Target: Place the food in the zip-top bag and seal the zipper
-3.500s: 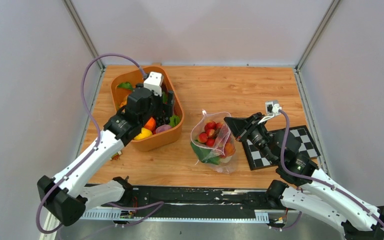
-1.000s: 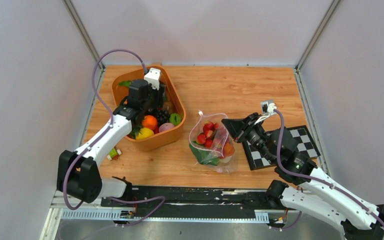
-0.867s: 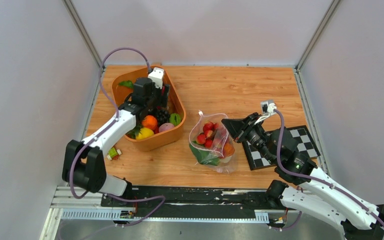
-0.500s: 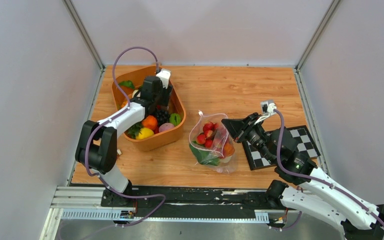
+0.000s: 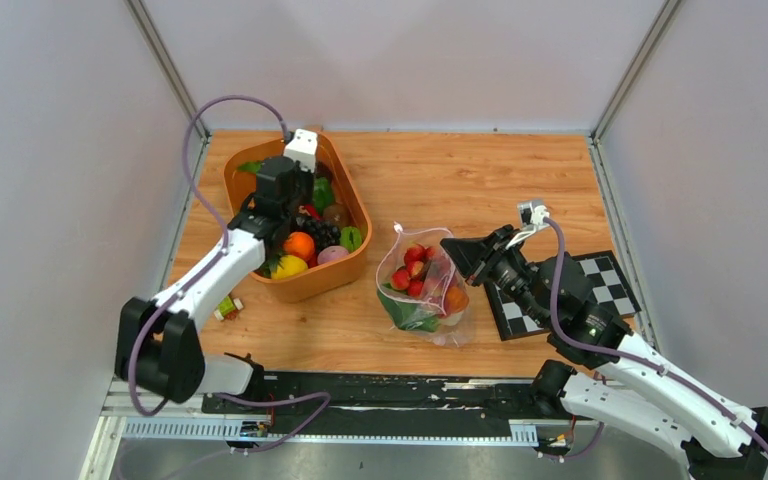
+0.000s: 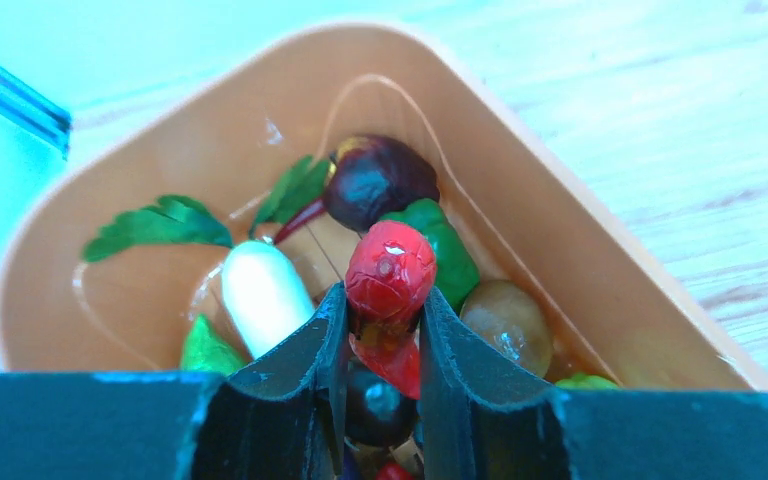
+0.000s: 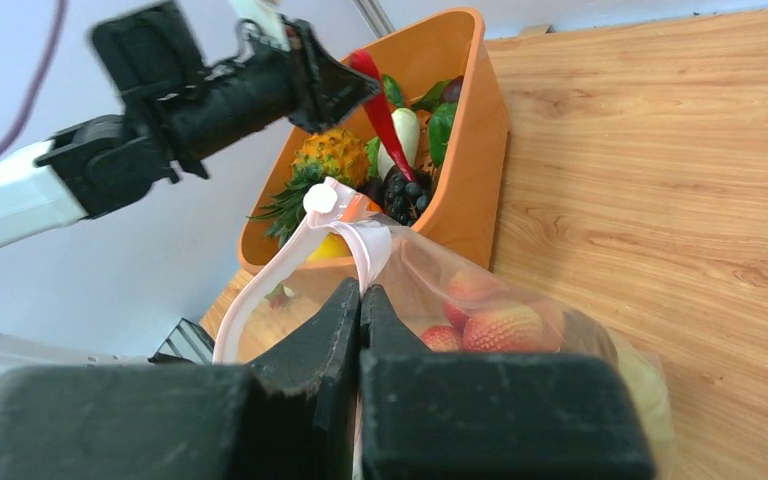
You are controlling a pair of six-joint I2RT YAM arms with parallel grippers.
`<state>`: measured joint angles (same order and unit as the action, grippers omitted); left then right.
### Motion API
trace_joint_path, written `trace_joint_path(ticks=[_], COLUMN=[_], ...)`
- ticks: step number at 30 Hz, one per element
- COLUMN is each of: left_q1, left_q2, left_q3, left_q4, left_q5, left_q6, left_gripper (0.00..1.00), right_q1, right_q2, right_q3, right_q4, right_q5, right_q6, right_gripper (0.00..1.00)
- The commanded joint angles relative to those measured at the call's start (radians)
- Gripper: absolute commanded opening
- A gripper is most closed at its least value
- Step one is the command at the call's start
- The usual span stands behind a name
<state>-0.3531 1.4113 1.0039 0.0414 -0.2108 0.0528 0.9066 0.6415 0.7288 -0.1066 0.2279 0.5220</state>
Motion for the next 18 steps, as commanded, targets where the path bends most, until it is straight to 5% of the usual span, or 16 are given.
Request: trace_joint_path(ticks=[1, 8, 18], left_q1=[-0.001, -0.001, -0.054], left_q2=[-0.212, -0.47, -0.584], left_q3=[-0.028, -0.035, -0.045], left_q4=[0.008, -0.003, 0.174], left_q5=[-0.003, 0.189, 0.636], left_q6=[-0.047, -0.228, -0.492], left_gripper=[0.23, 0.23, 0.23], right_q1=[0.003, 0.002, 0.002], right_q2=[0.006, 0.015, 0.023], right_q3=[0.041, 0.038, 0.04], right_q4=[0.054, 0.065, 0.071], right_q5=[-0.016, -0.021, -0.014], right_q6=[-0.003, -0.003, -0.003], right_gripper=[0.0, 0.0, 0.0])
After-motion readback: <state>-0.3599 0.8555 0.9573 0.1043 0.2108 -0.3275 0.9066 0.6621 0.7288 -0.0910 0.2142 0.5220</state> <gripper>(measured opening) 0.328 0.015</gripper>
